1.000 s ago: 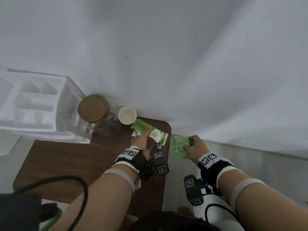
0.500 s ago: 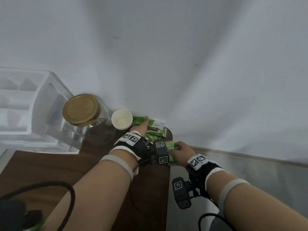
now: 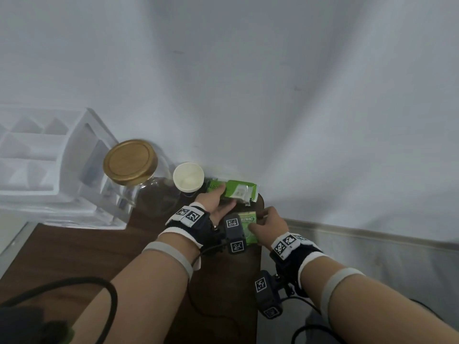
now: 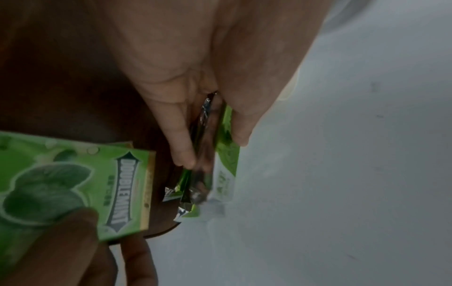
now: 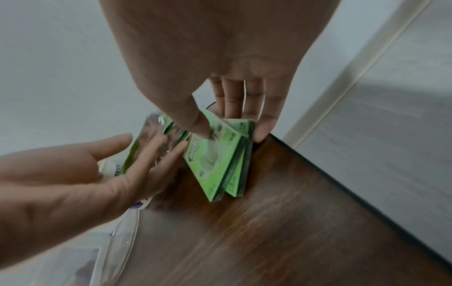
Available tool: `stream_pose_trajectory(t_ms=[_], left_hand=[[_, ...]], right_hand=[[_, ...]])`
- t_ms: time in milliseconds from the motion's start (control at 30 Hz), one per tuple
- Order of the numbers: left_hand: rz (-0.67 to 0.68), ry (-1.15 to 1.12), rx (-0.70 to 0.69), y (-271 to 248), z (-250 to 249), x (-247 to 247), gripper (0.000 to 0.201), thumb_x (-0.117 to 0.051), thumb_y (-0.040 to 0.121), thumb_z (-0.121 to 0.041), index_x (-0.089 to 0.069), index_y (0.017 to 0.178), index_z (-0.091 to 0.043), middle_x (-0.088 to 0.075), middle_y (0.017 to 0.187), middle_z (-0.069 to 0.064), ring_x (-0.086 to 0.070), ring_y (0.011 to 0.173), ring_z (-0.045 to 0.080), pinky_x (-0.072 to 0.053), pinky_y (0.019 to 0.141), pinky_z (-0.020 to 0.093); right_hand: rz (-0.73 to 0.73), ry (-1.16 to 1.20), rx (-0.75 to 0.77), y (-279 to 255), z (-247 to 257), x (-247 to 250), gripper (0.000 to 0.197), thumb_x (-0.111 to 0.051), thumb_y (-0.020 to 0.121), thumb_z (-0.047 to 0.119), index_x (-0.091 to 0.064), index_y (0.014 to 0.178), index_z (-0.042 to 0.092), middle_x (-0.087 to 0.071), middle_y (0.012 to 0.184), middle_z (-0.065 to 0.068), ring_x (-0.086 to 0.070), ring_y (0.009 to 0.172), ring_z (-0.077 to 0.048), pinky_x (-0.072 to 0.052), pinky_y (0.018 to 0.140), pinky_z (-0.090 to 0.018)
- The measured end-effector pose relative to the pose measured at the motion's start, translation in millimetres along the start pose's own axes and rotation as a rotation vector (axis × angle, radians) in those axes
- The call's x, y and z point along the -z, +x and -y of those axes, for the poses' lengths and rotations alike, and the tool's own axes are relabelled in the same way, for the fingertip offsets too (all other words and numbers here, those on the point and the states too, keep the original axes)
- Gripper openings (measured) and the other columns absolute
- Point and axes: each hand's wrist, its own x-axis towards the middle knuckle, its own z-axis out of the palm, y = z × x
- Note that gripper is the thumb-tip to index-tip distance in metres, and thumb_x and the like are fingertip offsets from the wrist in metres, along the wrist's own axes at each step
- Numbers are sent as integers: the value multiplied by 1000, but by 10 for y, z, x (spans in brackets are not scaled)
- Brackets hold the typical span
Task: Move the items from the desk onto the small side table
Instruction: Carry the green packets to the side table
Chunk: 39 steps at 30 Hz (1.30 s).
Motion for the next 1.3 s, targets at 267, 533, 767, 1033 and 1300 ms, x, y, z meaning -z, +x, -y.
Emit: stream_pose_trajectory(t_ms=[267, 533, 767, 1033, 1300], left_hand=[[-23, -12, -89, -105, 12, 38, 36, -66, 92, -10, -55, 123, 8, -68, 99, 24, -70, 86, 30, -62, 58, 30], [-69, -25, -201, -130, 17, 68, 13, -61, 95, -6, -57, 98, 7, -67, 90, 21, -67, 88, 32, -59, 68, 30], [-143, 224, -142, -30, 26, 128, 58, -76, 83, -38, -57, 121, 2, -70, 112, 24, -71, 89, 29, -59, 60, 32], [-107, 559, 93, -285, 314, 204, 50, -68, 83, -38, -66, 122, -6, -68, 117, 11, -65, 94, 27, -58, 86, 49], [-134, 566, -24, -446, 283, 161, 44, -57, 86, -15, -60, 122, 10, -63, 106, 23, -58, 95, 32, -50, 90, 43]], right_hand=[[-119, -176, 132, 125, 125, 10, 50, -67, 79, 37, -46, 116, 11, -49, 114, -9, -59, 100, -30, -51, 89, -38], [-103, -221, 286, 329, 333, -59, 53, -61, 89, 35, -47, 134, 10, -52, 124, -12, -55, 113, -30, -47, 96, -37], [-126, -185, 238, 285, 321, 19, 45, -60, 90, 27, -47, 129, 10, -53, 122, -12, -57, 109, -30, -44, 86, -32], [150, -239, -30, -24, 190, -19, 31, -50, 76, 32, -67, 95, 13, -72, 85, -9, -70, 74, -30, -61, 72, -42], [198, -194, -19, -81, 296, 111, 29, -54, 80, 28, -62, 106, 18, -72, 102, -13, -69, 88, -36, -58, 81, -48]])
